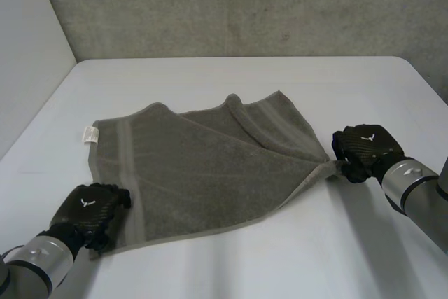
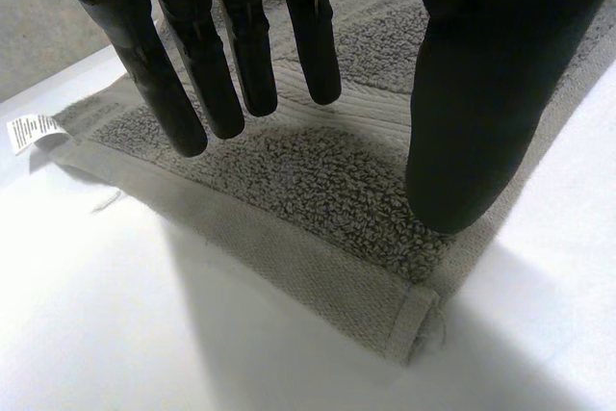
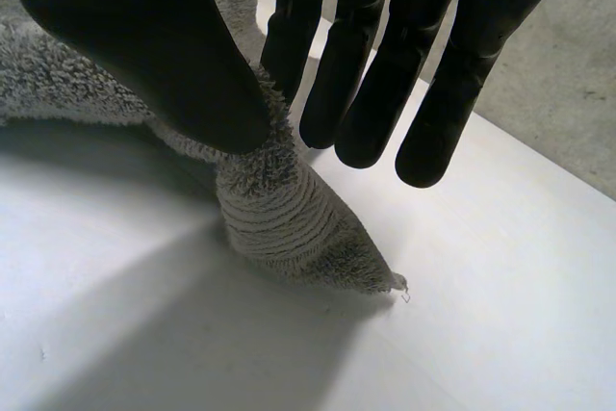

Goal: Fold the towel.

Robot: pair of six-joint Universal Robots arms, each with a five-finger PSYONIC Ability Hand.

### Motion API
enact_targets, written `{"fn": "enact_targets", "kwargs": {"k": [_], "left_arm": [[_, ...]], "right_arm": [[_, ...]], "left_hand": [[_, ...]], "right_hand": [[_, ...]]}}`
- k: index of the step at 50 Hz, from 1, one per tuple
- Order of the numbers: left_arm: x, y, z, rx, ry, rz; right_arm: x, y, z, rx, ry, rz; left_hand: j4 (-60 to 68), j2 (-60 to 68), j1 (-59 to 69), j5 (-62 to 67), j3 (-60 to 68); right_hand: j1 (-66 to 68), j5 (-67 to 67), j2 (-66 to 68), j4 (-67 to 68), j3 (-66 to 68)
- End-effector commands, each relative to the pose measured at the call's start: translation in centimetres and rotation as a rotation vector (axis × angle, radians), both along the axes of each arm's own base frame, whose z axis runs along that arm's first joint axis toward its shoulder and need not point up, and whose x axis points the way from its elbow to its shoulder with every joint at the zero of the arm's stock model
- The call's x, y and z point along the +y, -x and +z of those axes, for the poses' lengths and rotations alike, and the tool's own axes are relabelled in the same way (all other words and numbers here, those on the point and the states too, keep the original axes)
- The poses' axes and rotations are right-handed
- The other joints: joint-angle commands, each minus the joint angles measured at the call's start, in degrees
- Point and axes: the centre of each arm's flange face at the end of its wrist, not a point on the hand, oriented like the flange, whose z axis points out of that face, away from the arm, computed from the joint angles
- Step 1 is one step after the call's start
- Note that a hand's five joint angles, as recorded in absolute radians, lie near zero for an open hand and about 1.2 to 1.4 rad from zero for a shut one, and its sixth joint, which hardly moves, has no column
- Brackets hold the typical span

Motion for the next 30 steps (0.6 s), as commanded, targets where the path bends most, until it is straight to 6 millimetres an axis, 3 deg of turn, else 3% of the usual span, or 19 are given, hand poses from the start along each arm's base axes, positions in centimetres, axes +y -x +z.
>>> {"fn": "enact_targets", "kwargs": {"k": [1, 10, 30], "left_arm": [[0.7, 0.3, -0.4, -0.004, -0.014, -0.017], [1.4, 0.4, -0.7, -0.010, -0.022, -0.030], [-0.1, 0.5, -1.4, -0.009, 0.046, -0.027]], "right_arm": [[0.1, -0.1, -0.3, 0.002, -0.008, 0.003], [0.1, -0.1, -0.3, 0.002, -0.008, 0.003], [0.2, -0.1, -0.4, 0.008, -0.010, 0.007]], "left_hand": [[1.5, 1.5, 1.5, 1.6, 1.5], [-5.6, -5.6, -5.5, -5.5, -5.6], [-3.1, -3.0, -3.0, -3.0, -3.0]], "right_hand": [[24.7, 13.6, 12.7, 11.5, 11.9], [24.7, 13.6, 12.7, 11.5, 11.9], [24.7, 13.6, 12.7, 11.5, 11.9]]}}
